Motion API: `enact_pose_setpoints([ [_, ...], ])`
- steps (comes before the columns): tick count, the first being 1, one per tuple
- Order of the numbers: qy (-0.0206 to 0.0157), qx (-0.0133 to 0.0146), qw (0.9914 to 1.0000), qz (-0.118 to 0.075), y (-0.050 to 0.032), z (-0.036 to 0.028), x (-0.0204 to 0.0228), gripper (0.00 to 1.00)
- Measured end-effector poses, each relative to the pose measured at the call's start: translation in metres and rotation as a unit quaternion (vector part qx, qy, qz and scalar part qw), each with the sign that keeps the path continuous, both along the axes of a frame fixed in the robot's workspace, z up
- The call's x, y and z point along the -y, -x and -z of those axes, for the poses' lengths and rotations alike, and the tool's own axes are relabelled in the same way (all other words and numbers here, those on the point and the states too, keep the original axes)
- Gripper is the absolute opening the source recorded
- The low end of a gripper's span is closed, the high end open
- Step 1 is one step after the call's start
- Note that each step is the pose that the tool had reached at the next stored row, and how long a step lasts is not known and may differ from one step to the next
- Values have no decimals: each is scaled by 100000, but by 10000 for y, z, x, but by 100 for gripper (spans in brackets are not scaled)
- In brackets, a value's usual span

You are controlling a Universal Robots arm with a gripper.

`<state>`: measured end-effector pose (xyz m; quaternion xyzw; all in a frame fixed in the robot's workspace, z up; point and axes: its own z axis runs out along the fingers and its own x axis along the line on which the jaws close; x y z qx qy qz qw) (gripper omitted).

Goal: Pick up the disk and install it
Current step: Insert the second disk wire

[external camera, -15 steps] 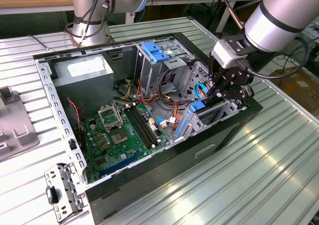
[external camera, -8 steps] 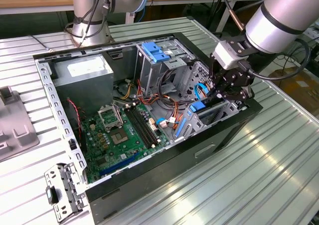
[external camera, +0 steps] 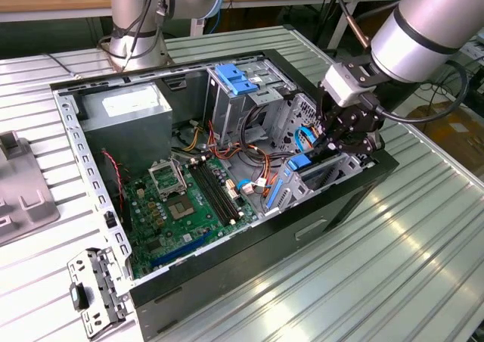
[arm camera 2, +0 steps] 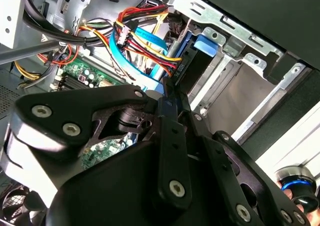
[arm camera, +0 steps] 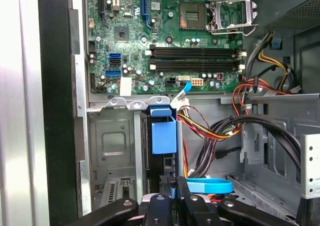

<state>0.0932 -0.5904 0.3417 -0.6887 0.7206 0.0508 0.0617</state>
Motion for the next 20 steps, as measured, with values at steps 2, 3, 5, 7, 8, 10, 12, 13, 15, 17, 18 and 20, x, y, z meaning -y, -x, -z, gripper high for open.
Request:
enact_pose_setpoints([
  [2, -119, 9, 100000, -188, -1, -15, 0, 16],
  [3, -194, 9, 99999, -328, -2, -27, 0, 16],
  [5, -516, 4, 99997, -593, -3, -49, -1, 16],
  [7, -1436, 6, 99986, -820, -5, -52, -1, 16],
  [8, -2081, 7, 99975, -876, -6, -53, -1, 16],
  [10, -2579, 9, 99962, -968, -7, -53, 10, 16],
  [12, -2593, -1, 99961, -1062, -8, -52, 30, 16],
  [13, -2588, -6, 99961, -1084, -8, -52, 42, 16],
  [15, -2603, -27, 99960, -1136, -12, -51, 53, 16],
  [17, -2619, -97, 99959, -1141, -25, -48, 54, 16],
  [18, -2612, -150, 99959, -1142, -32, -46, 54, 16],
  [20, -2615, -183, 99959, -1144, -37, -44, 55, 16],
])
